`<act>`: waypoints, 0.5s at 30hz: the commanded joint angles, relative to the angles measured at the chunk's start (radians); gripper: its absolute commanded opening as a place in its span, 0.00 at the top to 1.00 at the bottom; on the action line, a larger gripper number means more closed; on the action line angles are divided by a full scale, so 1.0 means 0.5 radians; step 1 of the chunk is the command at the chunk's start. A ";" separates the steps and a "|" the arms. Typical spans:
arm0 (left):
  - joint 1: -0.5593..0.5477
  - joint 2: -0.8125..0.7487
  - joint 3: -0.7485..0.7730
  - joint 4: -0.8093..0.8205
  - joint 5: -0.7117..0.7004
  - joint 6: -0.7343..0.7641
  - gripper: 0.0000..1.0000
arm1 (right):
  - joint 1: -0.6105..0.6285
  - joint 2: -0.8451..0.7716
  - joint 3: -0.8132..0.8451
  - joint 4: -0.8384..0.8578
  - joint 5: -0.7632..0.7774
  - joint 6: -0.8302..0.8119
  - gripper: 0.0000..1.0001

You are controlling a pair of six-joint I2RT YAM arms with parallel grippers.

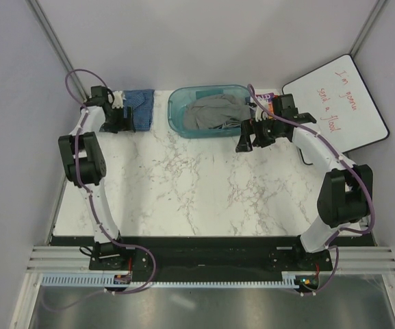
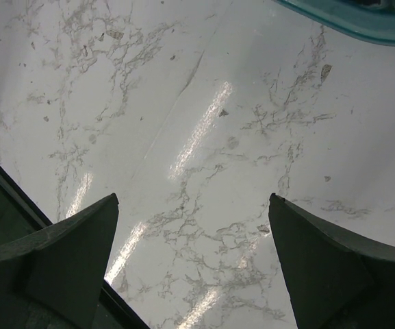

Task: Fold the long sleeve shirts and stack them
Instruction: Neatly place the folded shirt to the corner

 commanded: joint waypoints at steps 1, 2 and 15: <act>-0.036 -0.650 -0.121 -0.169 0.342 -0.074 0.03 | -0.040 -0.122 0.123 0.011 -0.008 -0.005 0.02; -0.042 -0.751 -0.139 -0.233 0.397 -0.056 0.01 | -0.049 -0.137 0.141 0.014 0.001 -0.005 0.02; -0.376 -1.706 -0.804 -0.525 0.116 0.169 0.01 | -0.184 -0.527 -0.110 -0.142 0.130 -0.078 0.02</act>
